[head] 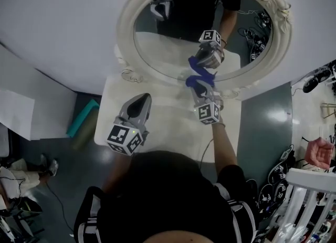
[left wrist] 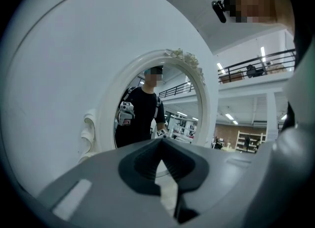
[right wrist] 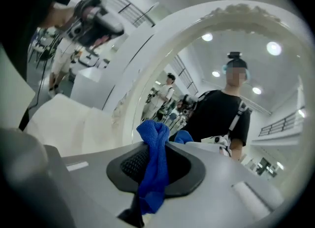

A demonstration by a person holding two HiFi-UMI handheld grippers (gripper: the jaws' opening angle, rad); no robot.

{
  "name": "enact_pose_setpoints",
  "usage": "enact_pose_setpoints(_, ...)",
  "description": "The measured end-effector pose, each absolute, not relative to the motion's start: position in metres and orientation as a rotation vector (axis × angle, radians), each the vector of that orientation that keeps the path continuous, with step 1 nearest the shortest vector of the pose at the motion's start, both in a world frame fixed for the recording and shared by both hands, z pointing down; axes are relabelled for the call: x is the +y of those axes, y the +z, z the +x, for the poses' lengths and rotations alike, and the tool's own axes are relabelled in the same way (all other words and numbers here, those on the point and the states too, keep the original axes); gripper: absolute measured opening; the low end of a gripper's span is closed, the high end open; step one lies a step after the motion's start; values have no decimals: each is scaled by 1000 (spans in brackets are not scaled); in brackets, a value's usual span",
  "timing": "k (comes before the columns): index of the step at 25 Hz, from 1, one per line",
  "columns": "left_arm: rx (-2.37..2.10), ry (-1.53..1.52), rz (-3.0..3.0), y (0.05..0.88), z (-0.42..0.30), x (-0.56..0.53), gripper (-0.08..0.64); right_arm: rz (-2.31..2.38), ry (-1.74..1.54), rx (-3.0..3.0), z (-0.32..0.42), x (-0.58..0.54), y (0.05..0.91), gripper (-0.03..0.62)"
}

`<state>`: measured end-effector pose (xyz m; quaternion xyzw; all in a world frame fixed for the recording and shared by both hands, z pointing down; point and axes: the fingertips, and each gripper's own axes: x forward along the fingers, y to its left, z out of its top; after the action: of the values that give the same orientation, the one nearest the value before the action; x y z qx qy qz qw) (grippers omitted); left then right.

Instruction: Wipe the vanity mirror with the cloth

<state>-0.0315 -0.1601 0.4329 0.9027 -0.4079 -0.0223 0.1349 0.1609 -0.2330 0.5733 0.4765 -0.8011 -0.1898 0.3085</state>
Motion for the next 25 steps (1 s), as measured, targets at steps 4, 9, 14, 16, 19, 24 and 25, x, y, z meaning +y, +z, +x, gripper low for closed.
enact_pose_setpoints(4, -1169, -70, 2626, 431, -32, -158, 11, 1660, -407, -2372, 176, -222, 507, 61)
enact_pose_setpoints(9, -1156, -79, 2632, 429, -33, -157, 11, 2147, -385, -2489, 215, -198, 409, 61)
enact_pose_setpoints(14, -1140, -84, 2640, 430, -32, -158, 11, 2447, -648, -2345, 259, -177, 306, 61)
enact_pose_setpoints(16, -1136, -86, 2639, 431, -32, -158, 11, 2518, -712, -2268, 275, -176, 274, 61)
enact_pose_setpoints(19, -1132, -93, 2638, 430, -32, -157, 11, 2572, -728, -2161, 296, -187, 250, 61)
enact_pose_setpoints(24, -1135, -95, 2640, 429, -34, -157, 11, 2640, -639, -2090, 314, -211, 243, 61)
enact_pose_setpoints(25, -1139, -95, 2639, 428, -35, -158, 11, 2639, -642, -2082, 314, -215, 241, 61)
